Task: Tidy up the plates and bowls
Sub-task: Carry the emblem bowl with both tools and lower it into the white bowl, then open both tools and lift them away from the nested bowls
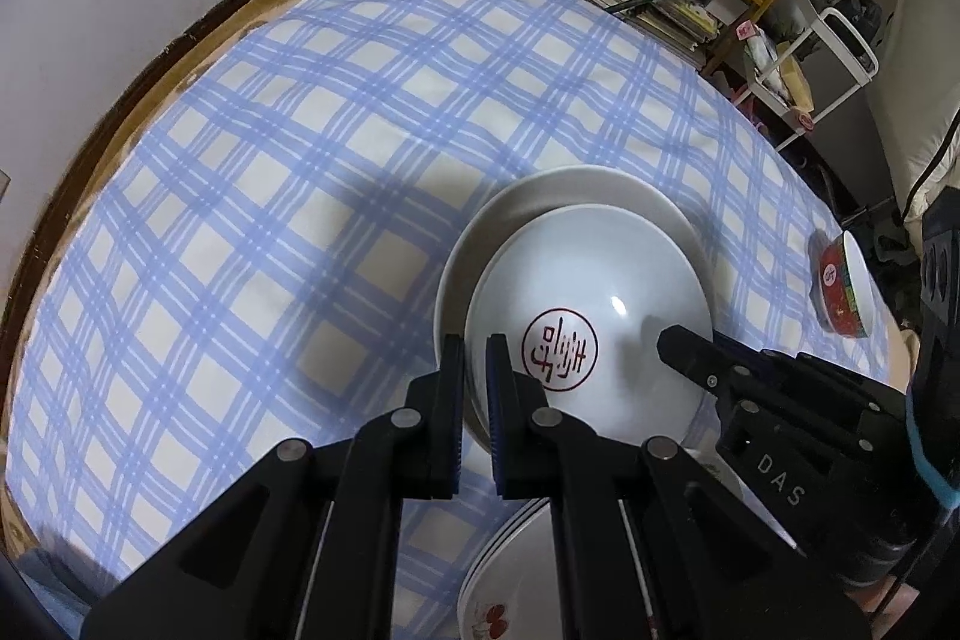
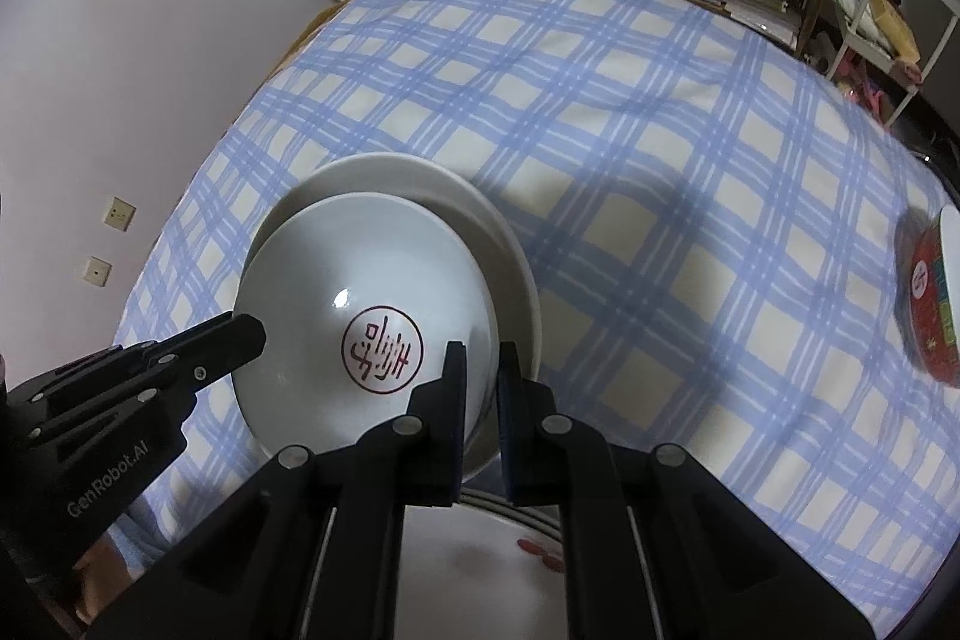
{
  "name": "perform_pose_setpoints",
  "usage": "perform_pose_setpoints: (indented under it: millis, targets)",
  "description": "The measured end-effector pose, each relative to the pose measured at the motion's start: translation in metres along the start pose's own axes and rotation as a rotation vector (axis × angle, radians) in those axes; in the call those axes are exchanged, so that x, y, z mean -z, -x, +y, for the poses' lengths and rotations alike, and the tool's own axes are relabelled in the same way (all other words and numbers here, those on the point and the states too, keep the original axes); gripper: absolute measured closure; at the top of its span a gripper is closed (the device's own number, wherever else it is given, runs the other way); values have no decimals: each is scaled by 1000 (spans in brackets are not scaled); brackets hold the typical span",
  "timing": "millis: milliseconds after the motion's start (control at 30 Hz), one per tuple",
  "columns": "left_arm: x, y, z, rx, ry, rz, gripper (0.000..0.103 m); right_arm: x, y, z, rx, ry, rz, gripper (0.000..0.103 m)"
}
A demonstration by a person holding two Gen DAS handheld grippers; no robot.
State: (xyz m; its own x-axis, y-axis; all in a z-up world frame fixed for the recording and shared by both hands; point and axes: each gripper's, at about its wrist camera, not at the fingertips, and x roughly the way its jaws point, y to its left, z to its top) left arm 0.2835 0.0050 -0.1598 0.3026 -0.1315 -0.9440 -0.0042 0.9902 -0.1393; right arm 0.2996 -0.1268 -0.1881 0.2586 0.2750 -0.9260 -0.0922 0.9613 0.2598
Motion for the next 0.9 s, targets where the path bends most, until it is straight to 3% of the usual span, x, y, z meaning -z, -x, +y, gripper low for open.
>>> perform_pose_setpoints:
  millis: [167, 267, 467, 533, 600, 733, 767, 800, 833, 900]
  targets:
    - [0, 10, 4, -78, 13, -66, 95, 6, 4, -2, -20, 2, -17, 92]
    - [-6, 20, 19, -13, 66, -70, 95, 8, 10, -5, -31, 1, -34, 92]
    - [-11, 27, 32, -11, 114, -67, 95, 10, 27, -15, -57, -17, -48, 90]
    - [-11, 27, 29, -9, 112, -61, 94, 9, 35, -22, -27, -14, -59, 82]
    - [-13, 27, 20, -2, 96, -54, 92, 9, 43, -32, -19, -29, -73, 64]
    - [-14, 30, -10, -16, 35, -58, 87, 9, 60, -62, 8, -73, -108, 48]
    - [-15, 29, -18, -18, 21, -56, 86, 9, 64, -73, 16, -93, -112, 40]
    - [-15, 28, -29, -21, 8, -52, 82, 9, 67, -82, 22, -115, -113, 30]
    - [-15, 26, -37, -29, -7, -47, 79, 9, 71, -96, 29, -150, -112, 26]
    - [-14, 21, -54, -59, -47, -30, 55, 12, 77, -117, 46, -197, -115, 20]
